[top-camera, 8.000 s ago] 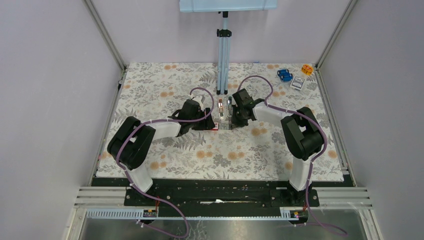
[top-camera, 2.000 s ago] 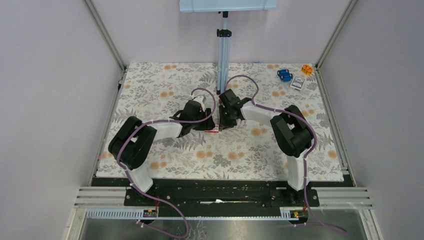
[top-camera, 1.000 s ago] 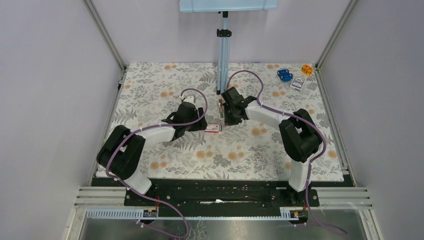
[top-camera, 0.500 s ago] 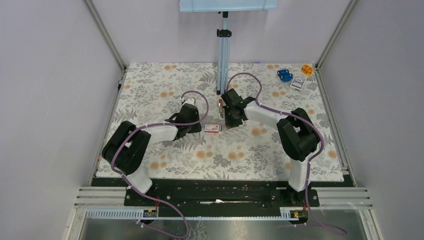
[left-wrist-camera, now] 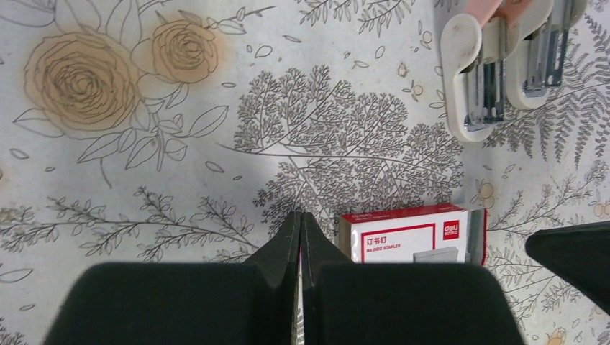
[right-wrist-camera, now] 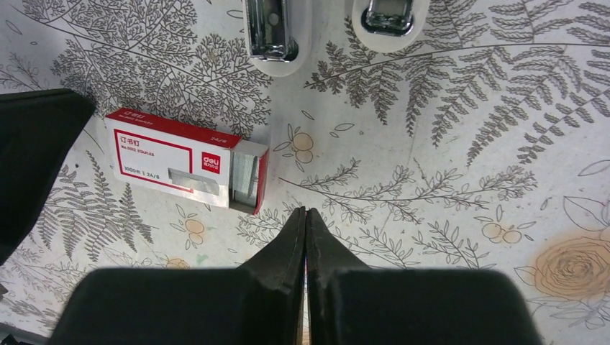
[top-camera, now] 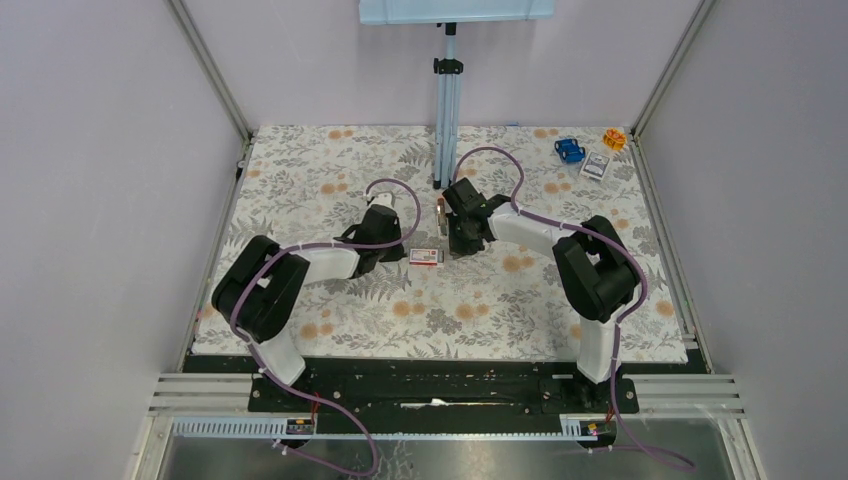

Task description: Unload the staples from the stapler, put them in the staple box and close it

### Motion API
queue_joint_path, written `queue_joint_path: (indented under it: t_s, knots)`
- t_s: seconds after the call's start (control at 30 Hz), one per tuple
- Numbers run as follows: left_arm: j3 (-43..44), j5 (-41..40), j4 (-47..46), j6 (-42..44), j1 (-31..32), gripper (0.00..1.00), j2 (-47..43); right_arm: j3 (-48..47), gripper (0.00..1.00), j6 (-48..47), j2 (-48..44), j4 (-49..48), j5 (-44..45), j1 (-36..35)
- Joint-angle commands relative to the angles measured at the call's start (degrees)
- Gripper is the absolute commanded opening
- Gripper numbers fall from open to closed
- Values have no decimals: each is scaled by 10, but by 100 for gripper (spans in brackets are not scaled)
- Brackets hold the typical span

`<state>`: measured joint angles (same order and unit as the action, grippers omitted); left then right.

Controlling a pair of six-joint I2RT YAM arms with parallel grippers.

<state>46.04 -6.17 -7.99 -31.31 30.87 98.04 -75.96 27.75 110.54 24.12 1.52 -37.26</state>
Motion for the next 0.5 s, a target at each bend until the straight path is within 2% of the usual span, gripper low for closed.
queue_joint_path:
  t_s: [0.0, 0.47]
  knots:
    - [9, 22, -7, 6, 1, 0, 25, 2, 1, 12, 10, -11, -14, -5]
    - [6, 36, -19, -4, 21, 0, 51, -9, 0, 22, 40, -18, -70, -5]
